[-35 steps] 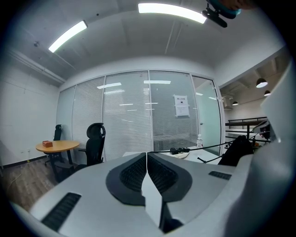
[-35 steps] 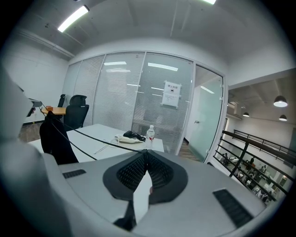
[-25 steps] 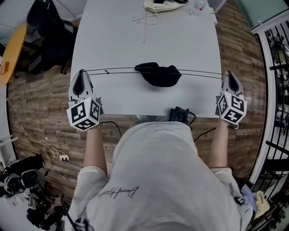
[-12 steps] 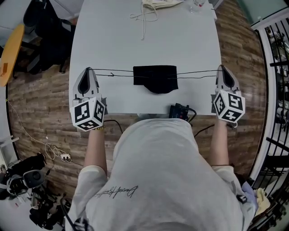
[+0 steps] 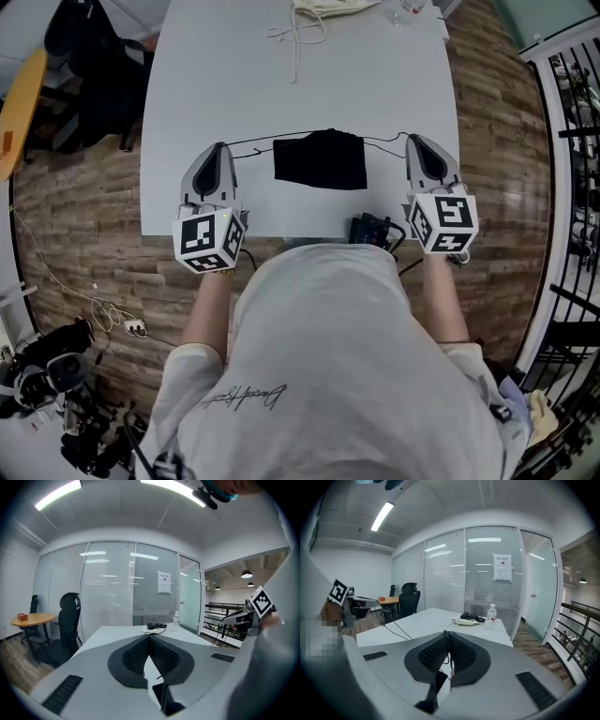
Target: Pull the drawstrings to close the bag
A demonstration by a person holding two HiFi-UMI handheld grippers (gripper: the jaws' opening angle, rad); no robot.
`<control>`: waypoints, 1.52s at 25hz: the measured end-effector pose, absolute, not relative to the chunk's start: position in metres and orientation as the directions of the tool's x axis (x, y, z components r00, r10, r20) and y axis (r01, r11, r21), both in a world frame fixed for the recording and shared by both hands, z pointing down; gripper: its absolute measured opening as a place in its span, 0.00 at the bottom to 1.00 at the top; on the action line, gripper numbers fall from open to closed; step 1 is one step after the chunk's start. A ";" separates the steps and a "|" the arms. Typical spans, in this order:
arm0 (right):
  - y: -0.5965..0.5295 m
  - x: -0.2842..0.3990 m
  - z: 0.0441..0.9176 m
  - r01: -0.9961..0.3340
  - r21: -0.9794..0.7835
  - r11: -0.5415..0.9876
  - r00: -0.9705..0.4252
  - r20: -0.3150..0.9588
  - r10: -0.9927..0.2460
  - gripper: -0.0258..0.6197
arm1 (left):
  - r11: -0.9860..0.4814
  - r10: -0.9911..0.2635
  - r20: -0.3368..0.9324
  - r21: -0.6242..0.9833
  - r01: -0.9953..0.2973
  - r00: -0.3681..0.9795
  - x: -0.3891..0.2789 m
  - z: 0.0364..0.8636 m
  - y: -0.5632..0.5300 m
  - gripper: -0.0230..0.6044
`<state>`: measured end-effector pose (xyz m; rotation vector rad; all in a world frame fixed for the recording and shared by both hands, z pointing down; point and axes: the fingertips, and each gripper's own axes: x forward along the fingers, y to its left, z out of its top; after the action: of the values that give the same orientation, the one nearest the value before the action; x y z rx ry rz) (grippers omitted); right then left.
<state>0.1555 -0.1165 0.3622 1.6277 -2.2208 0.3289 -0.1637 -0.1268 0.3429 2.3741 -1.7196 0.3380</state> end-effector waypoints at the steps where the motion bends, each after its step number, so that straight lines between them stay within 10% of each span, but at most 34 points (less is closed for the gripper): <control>1: -0.115 0.148 0.363 -0.944 0.031 0.328 -0.285 0.424 -0.860 0.08 | -0.317 -0.905 0.294 0.021 -0.948 0.309 -0.159 0.344 -0.126 0.06; 38: -0.107 0.095 0.366 -0.882 -0.074 0.465 -0.453 0.403 -0.795 0.08 | -0.459 -0.840 0.298 0.056 -0.887 0.453 -0.098 0.349 -0.109 0.06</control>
<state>0.0947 -0.1075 0.3665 1.4257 -2.4063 0.3934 -0.0978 -0.1095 0.3490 2.4987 -1.5062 0.3389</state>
